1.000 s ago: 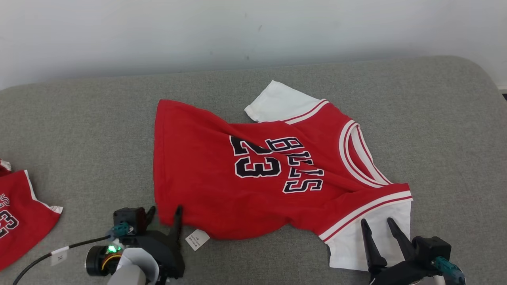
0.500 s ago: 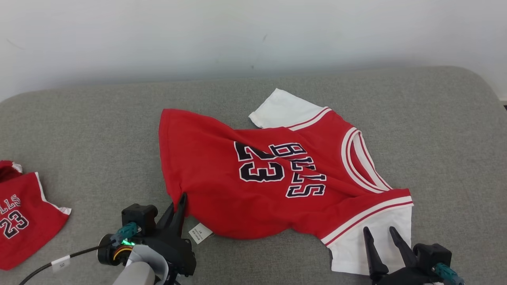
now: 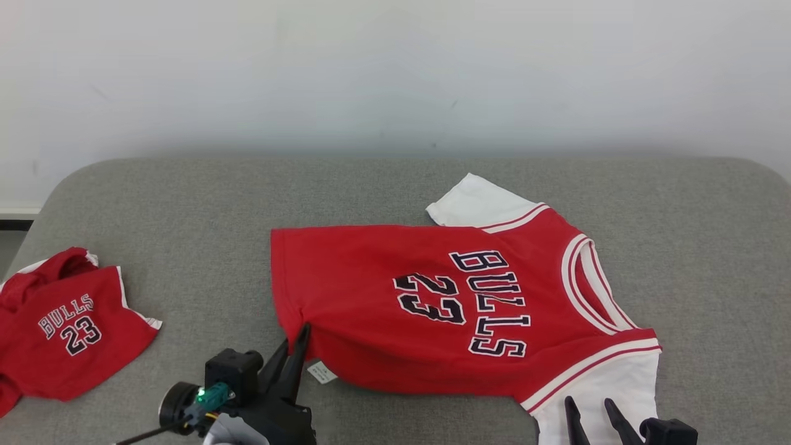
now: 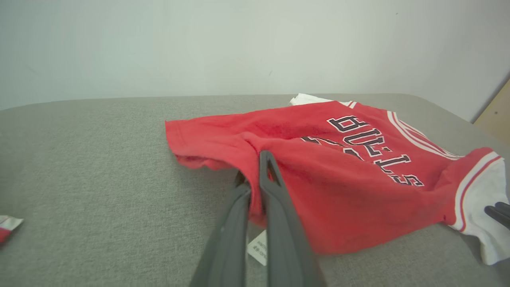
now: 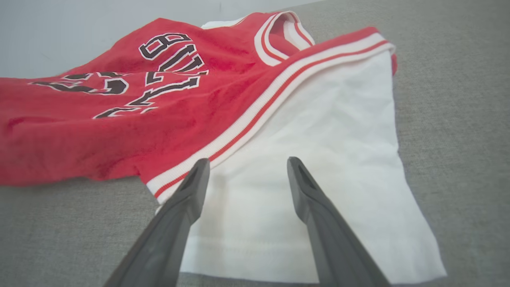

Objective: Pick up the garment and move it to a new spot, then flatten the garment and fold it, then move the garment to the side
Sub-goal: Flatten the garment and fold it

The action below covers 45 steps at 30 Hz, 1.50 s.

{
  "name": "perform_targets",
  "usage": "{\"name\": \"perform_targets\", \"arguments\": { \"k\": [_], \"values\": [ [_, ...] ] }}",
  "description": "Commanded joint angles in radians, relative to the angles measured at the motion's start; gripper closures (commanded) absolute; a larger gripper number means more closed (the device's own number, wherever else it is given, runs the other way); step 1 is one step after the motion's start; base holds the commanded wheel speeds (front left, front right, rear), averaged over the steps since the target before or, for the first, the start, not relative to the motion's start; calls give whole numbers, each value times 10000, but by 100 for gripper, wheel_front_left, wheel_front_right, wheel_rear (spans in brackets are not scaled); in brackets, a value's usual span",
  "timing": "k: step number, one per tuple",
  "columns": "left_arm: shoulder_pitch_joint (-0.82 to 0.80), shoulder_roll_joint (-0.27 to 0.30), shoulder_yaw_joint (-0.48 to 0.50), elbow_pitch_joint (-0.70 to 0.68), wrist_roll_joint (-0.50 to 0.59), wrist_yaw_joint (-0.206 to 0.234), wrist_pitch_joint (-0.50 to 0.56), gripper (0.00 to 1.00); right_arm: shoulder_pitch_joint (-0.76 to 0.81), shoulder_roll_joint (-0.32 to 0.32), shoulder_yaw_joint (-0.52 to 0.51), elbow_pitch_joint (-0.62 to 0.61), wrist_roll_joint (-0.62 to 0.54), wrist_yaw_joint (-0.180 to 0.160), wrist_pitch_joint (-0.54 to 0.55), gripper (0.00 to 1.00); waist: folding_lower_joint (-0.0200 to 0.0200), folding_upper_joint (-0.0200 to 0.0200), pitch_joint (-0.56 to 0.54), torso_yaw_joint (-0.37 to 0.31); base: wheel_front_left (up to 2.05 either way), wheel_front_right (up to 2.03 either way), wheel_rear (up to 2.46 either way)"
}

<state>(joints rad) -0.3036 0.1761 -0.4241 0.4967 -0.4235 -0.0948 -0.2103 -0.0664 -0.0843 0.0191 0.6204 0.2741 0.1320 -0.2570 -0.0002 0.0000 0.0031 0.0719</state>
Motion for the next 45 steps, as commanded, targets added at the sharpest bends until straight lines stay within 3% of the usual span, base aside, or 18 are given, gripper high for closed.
{"name": "perform_targets", "arguments": {
  "k": [1,6,11,17,18,19,23,33,38,45],
  "values": [
    [54,86,11,-132,37,62,34,100,-53,15,-3,-3,-30,-27,-56,0,2,0,56,18,0,0,0],
    [-124,363,65,-605,10,234,643,100,-404,-41,158,60,-50,-27,-66,0,2,0,535,-358,0,0,0],
    [-755,397,117,214,-55,306,1122,100,-837,-139,453,98,-5,-27,-77,0,2,0,1084,-1052,0,0,0],
    [-1861,166,198,1688,-48,411,971,100,-1083,-215,620,211,93,-27,-81,0,2,0,1504,-1654,0,0,0],
    [-2047,114,211,1942,-36,435,925,54,-1119,-227,624,228,119,-27,-82,0,2,0,1558,-1707,0,0,0],
    [-2267,25,243,2157,-54,490,795,0,-1154,-238,633,238,140,-27,-83,0,2,0,1616,-1744,0,0,0],
    [-3050,-281,254,2923,50,546,137,0,-1163,-211,649,324,157,-27,-64,0,2,0,1746,-1752,0,0,0],
    [-3515,-924,-242,3558,15,-128,-542,0,-1168,14,692,452,226,-25,-56,0,2,0,1355,-1247,0,0,0],
    [-2562,-519,347,2282,55,-266,-548,0,-935,42,518,524,254,-25,-67,0,2,0,985,-925,0,0,0],
    [-1503,-378,993,1834,103,-307,-554,0,-786,96,508,590,291,-25,-71,0,2,0,713,-812,0,0,0]
  ]
}}
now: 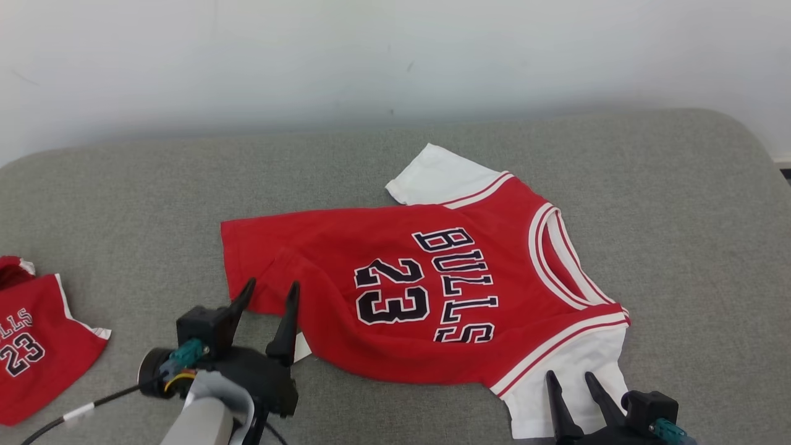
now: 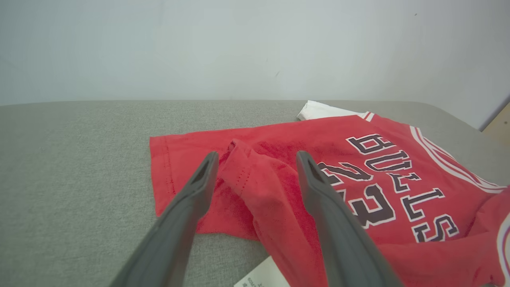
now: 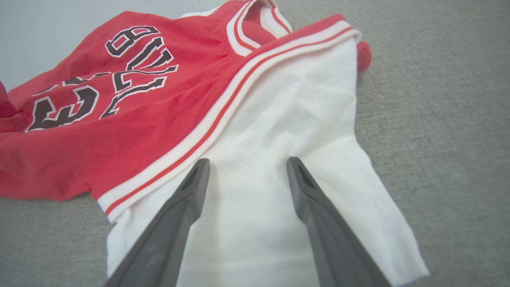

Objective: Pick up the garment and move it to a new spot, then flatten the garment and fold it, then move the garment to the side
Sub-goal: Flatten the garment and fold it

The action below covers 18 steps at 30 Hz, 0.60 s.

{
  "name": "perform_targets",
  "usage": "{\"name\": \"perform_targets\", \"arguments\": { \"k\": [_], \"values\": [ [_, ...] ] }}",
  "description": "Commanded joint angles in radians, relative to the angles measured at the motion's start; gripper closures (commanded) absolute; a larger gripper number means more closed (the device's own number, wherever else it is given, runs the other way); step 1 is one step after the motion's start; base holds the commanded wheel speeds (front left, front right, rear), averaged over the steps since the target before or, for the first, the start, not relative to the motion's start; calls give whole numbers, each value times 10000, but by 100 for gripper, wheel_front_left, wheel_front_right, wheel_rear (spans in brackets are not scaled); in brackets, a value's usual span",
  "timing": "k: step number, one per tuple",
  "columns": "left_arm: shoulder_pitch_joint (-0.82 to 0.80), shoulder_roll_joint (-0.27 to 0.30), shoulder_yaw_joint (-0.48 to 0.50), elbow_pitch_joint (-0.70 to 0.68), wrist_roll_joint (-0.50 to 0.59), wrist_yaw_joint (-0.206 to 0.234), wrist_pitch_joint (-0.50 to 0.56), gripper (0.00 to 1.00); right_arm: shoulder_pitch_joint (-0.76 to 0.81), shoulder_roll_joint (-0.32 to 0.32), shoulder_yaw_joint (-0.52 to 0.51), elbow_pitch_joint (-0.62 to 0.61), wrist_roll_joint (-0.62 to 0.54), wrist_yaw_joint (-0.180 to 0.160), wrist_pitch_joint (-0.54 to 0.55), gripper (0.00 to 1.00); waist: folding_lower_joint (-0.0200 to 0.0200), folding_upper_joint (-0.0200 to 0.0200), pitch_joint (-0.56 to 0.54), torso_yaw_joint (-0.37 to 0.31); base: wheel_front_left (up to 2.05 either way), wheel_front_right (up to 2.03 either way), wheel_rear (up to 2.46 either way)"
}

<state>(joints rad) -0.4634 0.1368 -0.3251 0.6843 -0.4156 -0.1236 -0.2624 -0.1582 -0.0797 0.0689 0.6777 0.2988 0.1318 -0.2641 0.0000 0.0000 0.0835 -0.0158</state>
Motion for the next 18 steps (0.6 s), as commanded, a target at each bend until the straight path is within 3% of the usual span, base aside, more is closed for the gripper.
{"name": "perform_targets", "arguments": {
  "k": [1,11,18],
  "values": [
    [298,30,70,-13,66,-22,-31,0,157,57,18,-2,46,-23,0,0,0,0,-153,62,0,0,0],
    [2061,-197,846,442,349,196,-35,0,515,78,-169,-171,-86,-23,-2,0,0,0,-752,-80,0,0,0],
    [1782,-254,975,555,770,160,-35,0,356,26,-126,-325,-157,-23,-2,0,0,0,-278,-260,0,0,0]
  ]
}}
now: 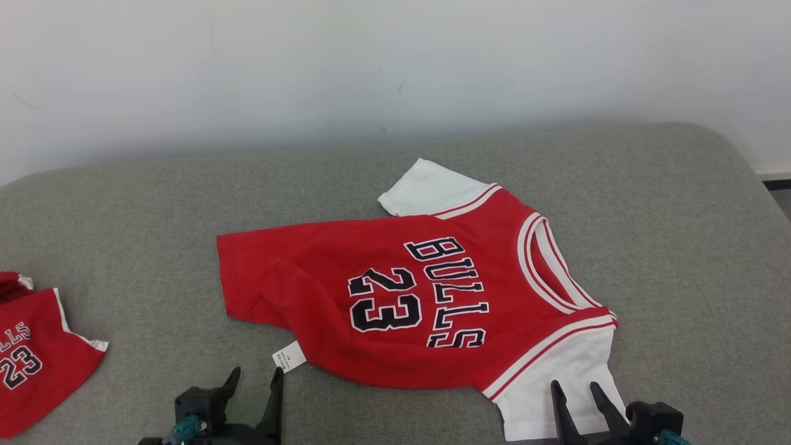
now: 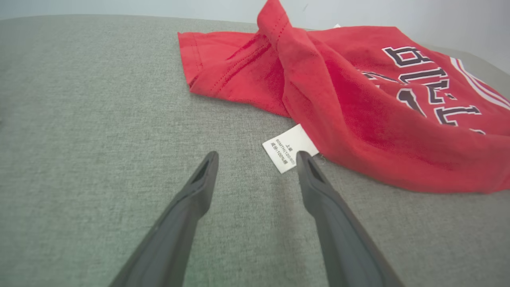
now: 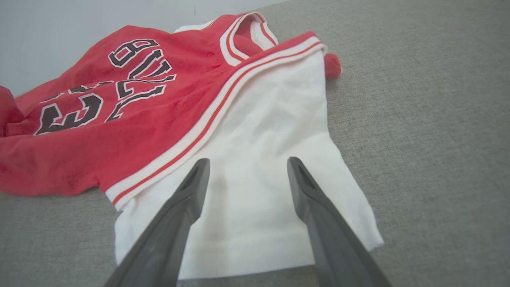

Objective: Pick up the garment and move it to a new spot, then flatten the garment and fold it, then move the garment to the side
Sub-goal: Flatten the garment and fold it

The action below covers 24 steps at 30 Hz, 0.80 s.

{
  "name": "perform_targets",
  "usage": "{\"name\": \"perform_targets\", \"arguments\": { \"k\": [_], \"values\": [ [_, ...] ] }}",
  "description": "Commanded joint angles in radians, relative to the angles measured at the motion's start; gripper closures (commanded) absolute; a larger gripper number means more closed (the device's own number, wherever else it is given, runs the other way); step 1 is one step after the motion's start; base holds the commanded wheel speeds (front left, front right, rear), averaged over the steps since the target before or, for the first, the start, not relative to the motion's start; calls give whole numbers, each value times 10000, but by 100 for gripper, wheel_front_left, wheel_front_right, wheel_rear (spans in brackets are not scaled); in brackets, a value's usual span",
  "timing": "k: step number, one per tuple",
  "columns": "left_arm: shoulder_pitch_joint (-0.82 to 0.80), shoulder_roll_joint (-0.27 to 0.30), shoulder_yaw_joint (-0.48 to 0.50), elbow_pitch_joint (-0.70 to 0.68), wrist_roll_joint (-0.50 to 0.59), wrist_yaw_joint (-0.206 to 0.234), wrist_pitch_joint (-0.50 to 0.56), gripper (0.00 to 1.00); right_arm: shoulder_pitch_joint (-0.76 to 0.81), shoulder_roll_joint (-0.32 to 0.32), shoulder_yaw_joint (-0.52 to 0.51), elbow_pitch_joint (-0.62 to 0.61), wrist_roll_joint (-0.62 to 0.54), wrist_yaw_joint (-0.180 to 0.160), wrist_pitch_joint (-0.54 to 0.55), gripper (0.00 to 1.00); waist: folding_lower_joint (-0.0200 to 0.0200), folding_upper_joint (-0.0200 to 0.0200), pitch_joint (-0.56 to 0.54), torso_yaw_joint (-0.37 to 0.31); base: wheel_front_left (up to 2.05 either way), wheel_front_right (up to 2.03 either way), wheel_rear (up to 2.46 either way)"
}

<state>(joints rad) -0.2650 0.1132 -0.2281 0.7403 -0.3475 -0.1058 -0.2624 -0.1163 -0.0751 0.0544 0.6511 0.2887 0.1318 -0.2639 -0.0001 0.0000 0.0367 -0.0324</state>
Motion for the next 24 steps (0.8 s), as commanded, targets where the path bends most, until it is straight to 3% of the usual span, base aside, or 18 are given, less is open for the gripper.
{"name": "perform_targets", "arguments": {
  "k": [1,16,18,24],
  "values": [
    [-286,-27,-15,55,191,1,-34,0,-111,-30,32,-76,-74,-23,-4,0,1,0,269,-134,0,0,0],
    [-1183,-176,-200,1335,1133,137,-27,2,-494,-152,-8,-154,-210,-23,-4,0,1,0,911,-554,0,0,0],
    [-1163,-211,-199,1465,1160,121,-22,100,-541,-158,-20,-151,-216,-23,-4,0,1,0,914,-541,0,0,0],
    [-1030,-297,-249,1609,1151,17,-22,100,-535,-145,-88,-153,-251,-23,-4,0,1,0,791,-416,0,0,0]
  ]
}}
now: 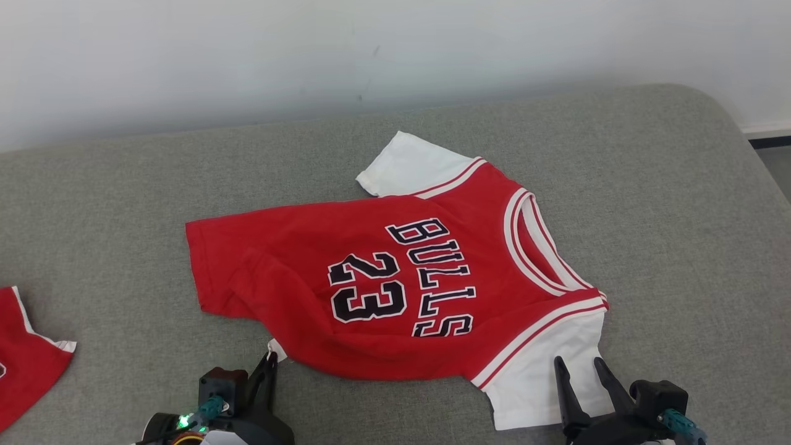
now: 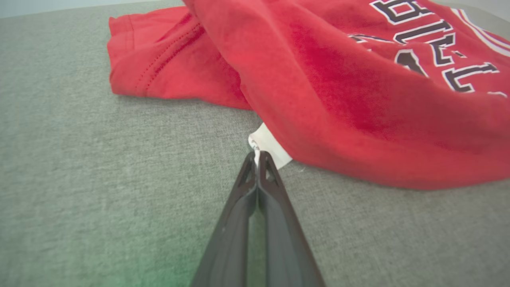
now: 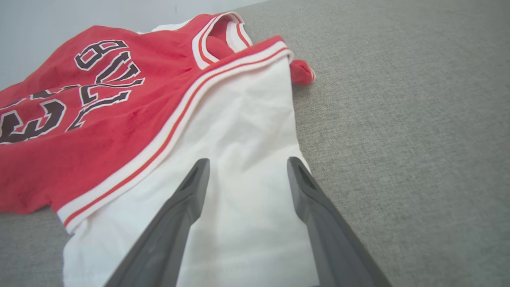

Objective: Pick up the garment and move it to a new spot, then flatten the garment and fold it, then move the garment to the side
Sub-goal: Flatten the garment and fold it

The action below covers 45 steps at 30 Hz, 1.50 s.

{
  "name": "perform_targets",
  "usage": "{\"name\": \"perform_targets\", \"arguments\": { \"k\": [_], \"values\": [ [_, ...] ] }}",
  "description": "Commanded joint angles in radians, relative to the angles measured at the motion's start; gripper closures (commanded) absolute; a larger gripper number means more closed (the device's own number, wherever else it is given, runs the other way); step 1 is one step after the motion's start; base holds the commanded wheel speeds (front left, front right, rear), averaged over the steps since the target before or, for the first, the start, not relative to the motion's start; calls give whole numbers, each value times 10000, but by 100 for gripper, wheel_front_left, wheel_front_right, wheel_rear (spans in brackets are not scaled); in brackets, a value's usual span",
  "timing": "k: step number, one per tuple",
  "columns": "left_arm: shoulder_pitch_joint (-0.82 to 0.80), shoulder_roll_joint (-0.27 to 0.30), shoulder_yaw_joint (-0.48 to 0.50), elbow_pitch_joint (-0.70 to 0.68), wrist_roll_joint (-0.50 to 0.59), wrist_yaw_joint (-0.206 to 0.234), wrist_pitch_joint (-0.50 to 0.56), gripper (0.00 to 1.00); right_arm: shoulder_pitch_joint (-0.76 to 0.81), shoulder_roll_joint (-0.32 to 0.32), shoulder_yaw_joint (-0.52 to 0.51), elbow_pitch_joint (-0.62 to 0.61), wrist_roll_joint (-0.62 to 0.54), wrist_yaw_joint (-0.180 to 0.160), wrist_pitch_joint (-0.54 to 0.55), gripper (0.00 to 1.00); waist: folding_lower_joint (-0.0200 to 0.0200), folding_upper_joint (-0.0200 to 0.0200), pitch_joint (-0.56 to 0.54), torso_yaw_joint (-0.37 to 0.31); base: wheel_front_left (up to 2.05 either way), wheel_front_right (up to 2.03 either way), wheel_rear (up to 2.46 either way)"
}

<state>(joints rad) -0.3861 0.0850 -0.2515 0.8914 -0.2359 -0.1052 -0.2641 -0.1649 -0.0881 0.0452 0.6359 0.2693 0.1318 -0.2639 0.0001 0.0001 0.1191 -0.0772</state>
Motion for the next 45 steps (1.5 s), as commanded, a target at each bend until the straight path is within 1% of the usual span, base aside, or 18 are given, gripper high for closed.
{"name": "perform_targets", "arguments": {
  "k": [1,4,9,12,18,23,26,29,30,31,34,37,39,40,42,45],
  "values": [
    [232,-33,-19,93,19,-16,-5,100,-23,-3,-6,-4,-47,-23,-4,0,-1,-1,-85,67,0,0,0],
    [432,-76,42,-294,52,-52,-8,100,128,40,-75,41,-1,-23,-4,0,-1,-1,-315,215,0,0,0],
    [1244,-150,225,-1347,174,61,-17,100,487,120,-226,157,139,-23,-6,0,-1,-1,-1009,627,0,0,0],
    [1797,-177,335,-2241,334,120,-17,100,646,188,-314,182,213,-23,-4,0,-1,-1,-1316,941,0,0,0],
    [2902,-207,327,-4122,693,52,-17,100,944,296,-423,203,333,-23,-6,0,-1,-1,-1795,1516,0,0,0],
    [3628,-256,228,-5229,857,35,-17,100,1014,362,-480,222,334,-23,-4,0,-1,-1,-1982,1734,0,0,0],
    [3970,-286,124,-5378,881,144,-17,100,1091,359,-484,236,363,-23,-4,0,-1,-1,-2042,1769,0,0,0],
    [4172,-288,126,-4726,814,377,-17,100,1081,372,-454,258,380,-23,-4,0,-1,-1,-2072,1720,0,0,0],
    [4141,-292,175,-4520,818,483,-17,79,1077,375,-429,263,368,-23,-4,0,-1,-1,-2073,1684,0,0,0],
    [4179,-293,204,-4127,820,586,1,0,1079,377,-412,271,374,-23,-4,0,-1,-1,-2072,1650,0,0,0],
    [4138,-298,483,-3107,621,928,21,0,1056,380,-314,287,387,-23,-4,0,-1,-1,-2061,1478,0,0,0],
    [3971,-308,751,-2729,472,1164,-4,0,1026,370,-376,180,368,-23,-6,0,-1,-1,-2051,1319,0,0,0],
    [3928,-267,993,-2921,404,1248,-9,0,1088,375,-526,-26,261,-23,-6,0,-1,-1,-2053,1256,0,0,0],
    [3946,-212,1197,-3389,439,1258,-12,0,1176,379,-713,-359,70,-23,-6,0,-1,-1,-2059,1193,0,0,0],
    [4033,-143,1397,-3884,565,1272,-12,0,1252,372,-972,-917,-225,-23,-6,0,-1,-1,-2066,1131,0,0,0],
    [4133,-71,1563,-4282,707,1303,-13,0,1359,381,-1142,-1403,-461,-23,-4,0,-1,-1,-2088,1043,0,0,0]
  ]
}}
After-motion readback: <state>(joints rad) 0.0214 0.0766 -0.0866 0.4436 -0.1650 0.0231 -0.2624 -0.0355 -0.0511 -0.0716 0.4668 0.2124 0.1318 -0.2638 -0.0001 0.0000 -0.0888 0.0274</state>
